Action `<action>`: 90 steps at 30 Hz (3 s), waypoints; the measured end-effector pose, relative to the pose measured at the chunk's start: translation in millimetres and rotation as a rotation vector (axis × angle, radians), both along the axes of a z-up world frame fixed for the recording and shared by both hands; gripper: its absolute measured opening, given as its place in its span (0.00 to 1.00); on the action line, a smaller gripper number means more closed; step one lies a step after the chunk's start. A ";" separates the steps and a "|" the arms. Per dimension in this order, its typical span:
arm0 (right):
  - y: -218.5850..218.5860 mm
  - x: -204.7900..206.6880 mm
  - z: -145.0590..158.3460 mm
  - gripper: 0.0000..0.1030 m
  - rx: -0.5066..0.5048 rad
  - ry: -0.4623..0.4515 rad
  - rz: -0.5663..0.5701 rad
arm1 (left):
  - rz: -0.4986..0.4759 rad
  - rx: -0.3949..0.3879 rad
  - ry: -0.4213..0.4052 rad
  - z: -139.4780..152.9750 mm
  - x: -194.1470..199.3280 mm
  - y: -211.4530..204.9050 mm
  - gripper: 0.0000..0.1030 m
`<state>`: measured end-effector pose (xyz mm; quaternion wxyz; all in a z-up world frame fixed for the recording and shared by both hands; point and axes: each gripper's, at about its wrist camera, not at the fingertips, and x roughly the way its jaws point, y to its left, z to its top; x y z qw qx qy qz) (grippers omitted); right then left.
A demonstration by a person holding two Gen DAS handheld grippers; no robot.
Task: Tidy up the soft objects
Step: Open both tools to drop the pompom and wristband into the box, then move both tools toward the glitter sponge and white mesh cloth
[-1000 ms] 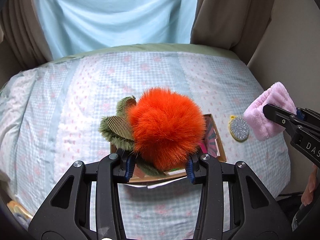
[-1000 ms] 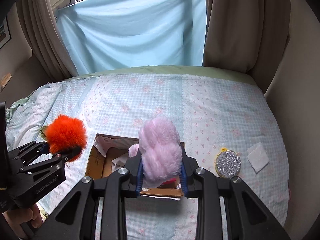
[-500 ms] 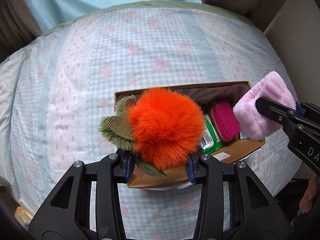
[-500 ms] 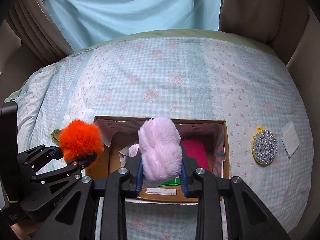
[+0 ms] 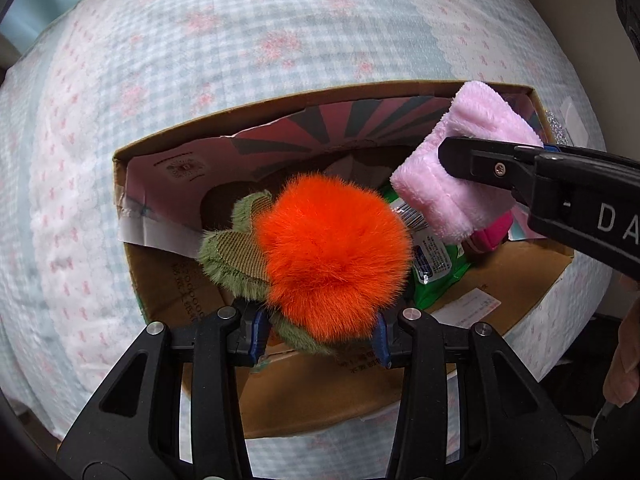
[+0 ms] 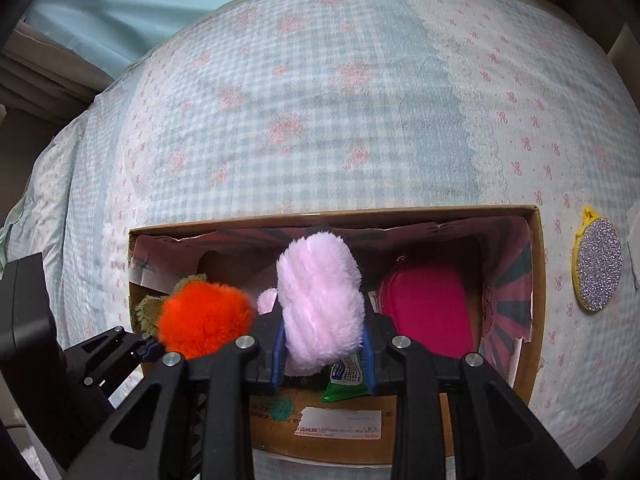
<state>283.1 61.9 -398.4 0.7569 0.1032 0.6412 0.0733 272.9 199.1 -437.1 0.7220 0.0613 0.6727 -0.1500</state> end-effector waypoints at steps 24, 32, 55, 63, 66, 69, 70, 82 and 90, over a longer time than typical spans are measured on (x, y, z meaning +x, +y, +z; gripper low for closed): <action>-11.4 -13.7 18.1 0.99 0.058 -0.051 -0.023 | -0.020 -0.041 -0.034 40.9 -14.6 3.6 1.00; -17.5 -46.9 76.4 0.99 0.029 -0.133 0.004 | 0.008 -0.049 -0.136 106.8 -44.3 11.5 1.00; -106.1 -230.7 252.2 0.99 -0.216 -0.450 -0.129 | 0.050 -0.094 -0.422 238.0 -164.8 -17.8 1.00; -192.2 -251.6 257.0 0.99 -0.272 -0.496 -0.197 | -0.002 -0.133 -0.456 255.1 -175.1 -93.7 1.00; -229.9 -247.1 251.4 0.99 -0.281 -0.520 -0.174 | 0.008 -0.134 -0.460 257.4 -174.9 -126.0 1.00; -267.6 -236.8 243.1 0.99 -0.284 -0.539 -0.135 | 0.038 -0.132 -0.462 256.0 -172.6 -159.6 1.00; -280.2 -232.3 240.5 0.99 -0.286 -0.545 -0.117 | 0.052 -0.131 -0.461 254.8 -170.9 -171.5 1.00; -392.0 -163.9 168.9 0.99 -0.259 -0.522 0.050 | 0.191 -0.152 -0.384 179.0 -133.3 -288.1 1.00; -430.3 -117.0 77.3 0.99 -0.261 -0.475 0.081 | 0.204 -0.162 -0.363 73.0 -96.8 -344.8 1.00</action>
